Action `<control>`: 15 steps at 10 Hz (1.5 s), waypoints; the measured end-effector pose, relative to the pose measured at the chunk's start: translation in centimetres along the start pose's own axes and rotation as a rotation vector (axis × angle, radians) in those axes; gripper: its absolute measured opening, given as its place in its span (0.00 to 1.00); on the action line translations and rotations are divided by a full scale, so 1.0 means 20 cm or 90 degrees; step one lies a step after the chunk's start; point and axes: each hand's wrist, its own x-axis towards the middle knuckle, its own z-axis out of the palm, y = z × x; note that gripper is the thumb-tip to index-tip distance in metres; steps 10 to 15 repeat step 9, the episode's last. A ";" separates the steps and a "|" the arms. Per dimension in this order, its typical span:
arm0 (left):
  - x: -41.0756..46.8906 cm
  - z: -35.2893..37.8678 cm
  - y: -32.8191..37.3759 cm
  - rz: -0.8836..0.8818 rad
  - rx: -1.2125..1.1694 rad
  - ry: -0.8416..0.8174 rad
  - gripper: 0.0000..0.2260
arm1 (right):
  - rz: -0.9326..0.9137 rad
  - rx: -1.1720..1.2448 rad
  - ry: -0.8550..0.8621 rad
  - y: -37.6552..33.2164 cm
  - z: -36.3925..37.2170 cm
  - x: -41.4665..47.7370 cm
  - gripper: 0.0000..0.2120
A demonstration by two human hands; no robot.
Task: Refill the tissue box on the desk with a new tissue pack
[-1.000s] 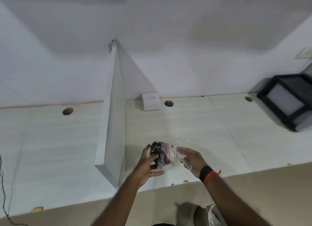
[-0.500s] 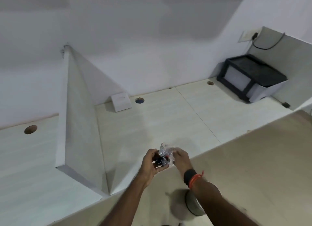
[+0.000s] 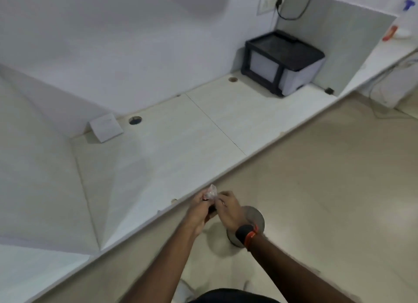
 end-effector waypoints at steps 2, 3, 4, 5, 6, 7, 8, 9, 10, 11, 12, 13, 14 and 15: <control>0.15 0.28 -0.40 -0.067 0.122 0.169 0.06 | 0.180 0.102 0.010 0.50 -0.21 -0.13 0.17; 0.27 0.35 -0.57 -0.098 0.164 0.211 0.09 | 0.289 0.165 0.116 0.75 -0.27 -0.16 0.13; 0.48 0.38 -0.75 -0.152 0.218 0.217 0.14 | 0.345 0.201 0.194 0.98 -0.28 -0.11 0.10; 0.77 0.41 -0.92 -0.199 0.264 0.184 0.13 | 0.398 0.231 0.234 1.19 -0.28 0.00 0.06; 1.14 0.44 -1.14 -0.234 0.266 0.170 0.12 | 0.416 0.246 0.279 1.45 -0.24 0.12 0.07; 1.49 0.48 -1.37 -0.238 0.237 0.190 0.14 | 0.419 0.255 0.284 1.69 -0.18 0.23 0.08; 1.75 0.45 -1.60 -0.303 0.221 0.143 0.21 | 0.423 0.272 0.257 1.87 -0.12 0.30 0.08; 1.91 0.39 -1.78 -0.389 0.197 0.121 0.37 | 0.445 0.289 0.235 1.97 -0.09 0.32 0.09; 1.91 0.39 -1.78 -0.389 0.197 0.121 0.37 | 0.445 0.289 0.235 1.97 -0.09 0.32 0.09; 1.91 0.39 -1.78 -0.389 0.197 0.121 0.37 | 0.445 0.289 0.235 1.97 -0.09 0.32 0.09; 1.91 0.39 -1.78 -0.389 0.197 0.121 0.37 | 0.445 0.289 0.235 1.97 -0.09 0.32 0.09; 1.91 0.39 -1.78 -0.389 0.197 0.121 0.37 | 0.445 0.289 0.235 1.97 -0.09 0.32 0.09; 1.91 0.39 -1.78 -0.389 0.197 0.121 0.37 | 0.445 0.289 0.235 1.97 -0.09 0.32 0.09; 1.91 0.39 -1.78 -0.389 0.197 0.121 0.37 | 0.445 0.289 0.235 1.97 -0.09 0.32 0.09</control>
